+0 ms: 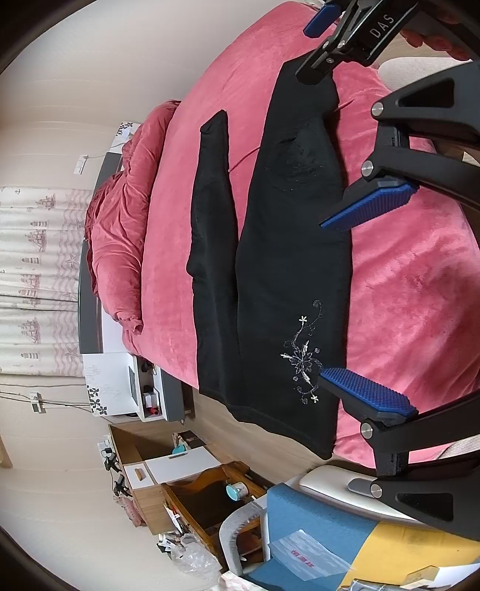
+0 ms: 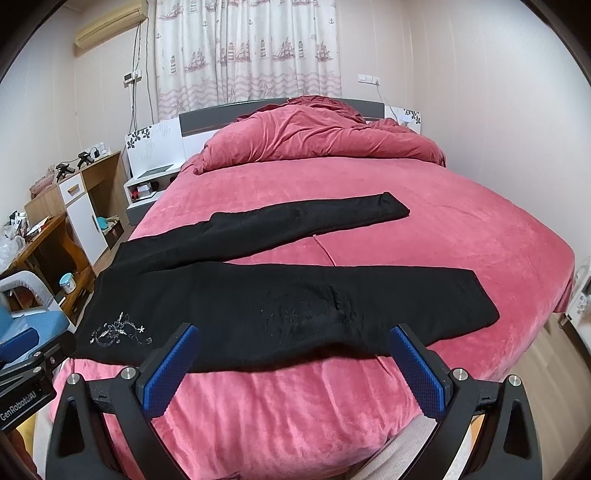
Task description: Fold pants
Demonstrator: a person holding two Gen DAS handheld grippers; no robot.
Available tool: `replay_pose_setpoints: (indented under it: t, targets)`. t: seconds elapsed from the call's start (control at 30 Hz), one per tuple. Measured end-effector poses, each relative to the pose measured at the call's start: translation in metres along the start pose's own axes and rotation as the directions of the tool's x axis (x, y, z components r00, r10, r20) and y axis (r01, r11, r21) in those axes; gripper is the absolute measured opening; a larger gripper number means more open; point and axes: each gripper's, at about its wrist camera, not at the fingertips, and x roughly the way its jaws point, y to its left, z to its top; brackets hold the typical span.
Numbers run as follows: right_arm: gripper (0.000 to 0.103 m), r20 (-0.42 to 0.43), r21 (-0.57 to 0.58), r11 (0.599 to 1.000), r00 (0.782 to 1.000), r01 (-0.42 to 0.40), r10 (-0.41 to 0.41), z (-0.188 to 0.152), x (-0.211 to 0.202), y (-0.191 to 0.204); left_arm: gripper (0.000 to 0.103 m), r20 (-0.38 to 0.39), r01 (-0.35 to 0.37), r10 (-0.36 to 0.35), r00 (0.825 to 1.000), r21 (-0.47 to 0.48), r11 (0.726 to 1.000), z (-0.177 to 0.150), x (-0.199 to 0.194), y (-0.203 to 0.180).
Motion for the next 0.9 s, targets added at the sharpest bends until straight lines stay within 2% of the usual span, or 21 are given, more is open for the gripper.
replay_pose_setpoints:
  t: [0.9]
  targets:
    - [0.103, -0.014, 0.004, 1.000, 1.000, -0.008, 0.008, -0.0018, 0.0042, -0.0023, 0.078, -0.022, 0.002, -0.002, 1.000, -0.002, 1.000, -0.0021, 0.0029, 0.0007]
